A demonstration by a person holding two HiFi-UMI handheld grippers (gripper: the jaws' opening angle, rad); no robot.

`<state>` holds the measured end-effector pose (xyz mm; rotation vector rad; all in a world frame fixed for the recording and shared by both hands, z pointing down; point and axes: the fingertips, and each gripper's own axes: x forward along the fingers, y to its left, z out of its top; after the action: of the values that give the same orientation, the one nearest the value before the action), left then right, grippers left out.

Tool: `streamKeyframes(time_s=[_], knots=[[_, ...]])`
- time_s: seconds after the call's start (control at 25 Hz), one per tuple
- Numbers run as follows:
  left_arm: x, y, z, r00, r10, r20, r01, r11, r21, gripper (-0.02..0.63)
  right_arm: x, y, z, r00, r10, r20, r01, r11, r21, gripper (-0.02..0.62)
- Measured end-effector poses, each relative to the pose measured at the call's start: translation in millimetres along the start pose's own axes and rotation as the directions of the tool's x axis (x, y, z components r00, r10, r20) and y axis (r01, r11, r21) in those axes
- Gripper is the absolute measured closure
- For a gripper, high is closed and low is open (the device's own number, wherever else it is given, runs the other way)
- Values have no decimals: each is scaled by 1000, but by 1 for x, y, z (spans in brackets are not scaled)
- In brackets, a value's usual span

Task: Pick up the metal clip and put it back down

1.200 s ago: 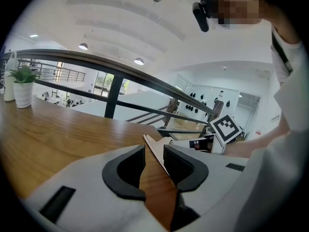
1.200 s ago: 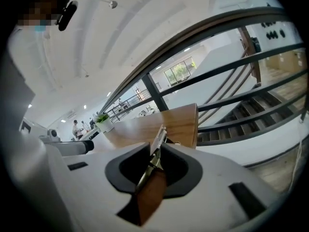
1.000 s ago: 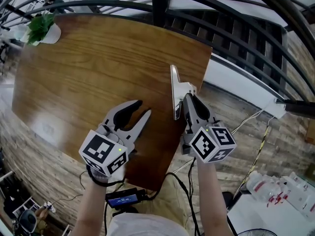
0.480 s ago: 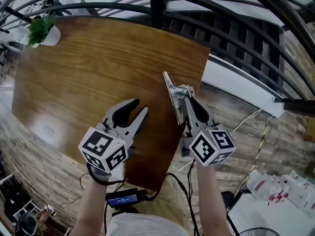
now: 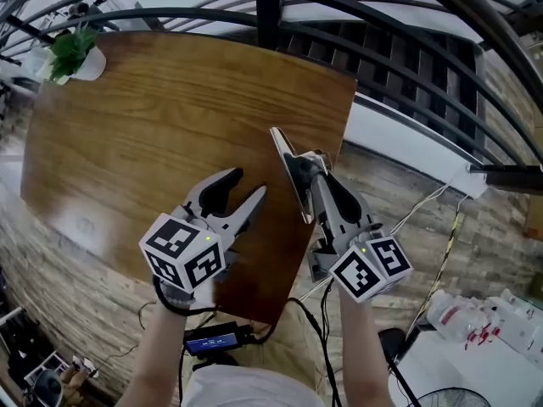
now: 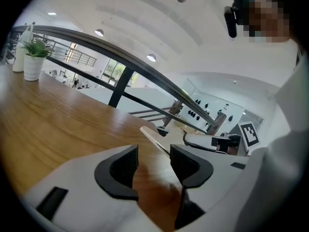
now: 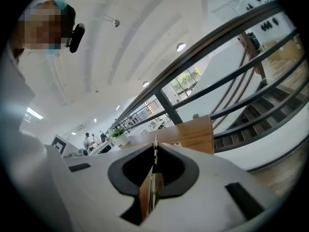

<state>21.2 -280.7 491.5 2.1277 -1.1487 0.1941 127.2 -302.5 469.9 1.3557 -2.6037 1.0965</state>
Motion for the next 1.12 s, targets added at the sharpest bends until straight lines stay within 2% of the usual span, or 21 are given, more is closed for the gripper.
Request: streamKeyframes(time_s=[0.2,0.44,1.0,1.12], knots=[[-8,-15,-2,999,-54,-10,54,998,-23,382,-18,25,5,999,39,30,-38,999,-5,569],[-44,-39,-4,987,-160,-2,160,984,-80,380,-41,78,-2,995,83,53,-82,996,-18,569],[-127,-70,7,956,-288,55,292,952,-91,380,-88,176,-13,978,176,109,-172,984,-46,569],[-147,-77,11,951,-300,67,304,950,-64,379,-99,196,-15,975,187,116,-181,982,-57,569]])
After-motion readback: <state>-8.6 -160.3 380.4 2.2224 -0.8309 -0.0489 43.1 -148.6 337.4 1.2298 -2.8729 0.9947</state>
